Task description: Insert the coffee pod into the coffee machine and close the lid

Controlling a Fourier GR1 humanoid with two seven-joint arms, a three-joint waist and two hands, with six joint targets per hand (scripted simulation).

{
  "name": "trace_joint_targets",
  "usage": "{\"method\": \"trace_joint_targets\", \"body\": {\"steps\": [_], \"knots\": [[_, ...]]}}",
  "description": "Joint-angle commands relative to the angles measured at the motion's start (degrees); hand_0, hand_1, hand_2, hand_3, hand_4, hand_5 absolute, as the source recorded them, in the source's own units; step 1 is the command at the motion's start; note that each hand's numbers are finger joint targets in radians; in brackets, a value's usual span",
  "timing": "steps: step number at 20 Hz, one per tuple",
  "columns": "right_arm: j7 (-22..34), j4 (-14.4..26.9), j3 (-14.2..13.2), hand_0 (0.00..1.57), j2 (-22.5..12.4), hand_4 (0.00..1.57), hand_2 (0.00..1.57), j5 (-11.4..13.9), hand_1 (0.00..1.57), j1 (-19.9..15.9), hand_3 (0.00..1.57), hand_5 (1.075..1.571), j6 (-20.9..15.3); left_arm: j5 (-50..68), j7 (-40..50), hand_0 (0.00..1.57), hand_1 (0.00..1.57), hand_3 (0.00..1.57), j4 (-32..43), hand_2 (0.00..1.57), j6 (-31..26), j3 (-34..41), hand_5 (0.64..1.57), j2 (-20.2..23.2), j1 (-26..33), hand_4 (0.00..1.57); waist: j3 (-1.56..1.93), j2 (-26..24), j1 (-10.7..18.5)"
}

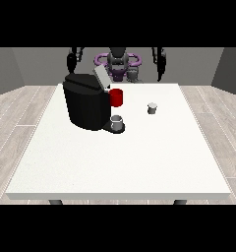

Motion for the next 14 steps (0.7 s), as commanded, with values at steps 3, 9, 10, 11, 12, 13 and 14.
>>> {"method": "trace_joint_targets", "body": {"steps": [3, 9, 10, 11, 12, 13, 14], "knots": [[-0.15, 1.09, 2.87, 0.0, 3.06, 0.13, 0.0, 3.17, 0.0, 0.06, 0.0, 1.571, -1.96, -1.03, -6.67, 0.0, 0.0, 0.0, 4.48, 0.0, 1.79, 1.08, 1.571, -2.5, -3.34, 0.3, 0.33, -0.15, -1.47], [-6.6, 3.25, -3.89, 0.0, 5.38, 0.09, 0.0, 1.16, 0.0, 1.62, 0.0, 1.571, -7.84, 1.67, -11.03, 0.0, 0.0, 0.0, -0.68, 0.0, -1.78, 0.96, 1.571, -1.91, 1.13, 0.28, 0.35, -3.0, 0.42], [-0.24, -1.6, -2.38, 0.0, 4.57, 0.09, 0.0, 1.26, 0.0, 1.22, 0.0, 1.571, -7.48, 3.16, -10.7, 0.0, 0.0, 0.0, 1.79, 0.0, -2.98, 3.98, 1.571, 0.26, 1.24, 0.27, 0.33, -3.87, -0.75], [-7.56, 3.28, -5.76, 0.0, 3.37, 0.18, 0.0, -0.93, 0.0, -0.66, 0.0, 1.571, -5.61, -0.4, -10.13, 0.0, 0.0, 0.0, 1.92, 0.0, -0.22, 3.74, 1.571, 0.82, -2.79, 0.24, 0.36, -0.28, -0.89], [-1.99, -0.36, -2.24, 0.0, 4.71, 0.14, 0.0, 0.18, 0.0, -0.05, 0.0, 1.571, -5.96, -4.97, -12.99, 0.0, 0.0, 0.0, 4.2, 0.0, 2.24, 1.37, 1.571, -0.5, -1.62, 0.26, 0.34, -1.48, -2.22], [-8.18, 3.55, -3.09, 0.0, 5.88, 0.22, 0.0, 0.3, 0.0, -0.24, 0.0, 1.571, -7.73, -3.86, -9.81, 0.0, 0.0, 0.0, 1.05, 0.0, -0.12, 1.27, 1.571, 1.56, -3.5, 0.31, 0.36, -0.93, -0.61], [-5.34, 3.12, -4.22, 0.0, 3.86, 0.27, 0.0, -0.09, 0.0, -0.82, 0.0, 1.571, -6.11, -3.78, -11.23, 0.0, 0.0, 0.0, 3.1, 0.0, -1.8, 1.74, 1.571, 2.54, -3.6, 0.32, 0.35, -0.42, -1.18]]}}
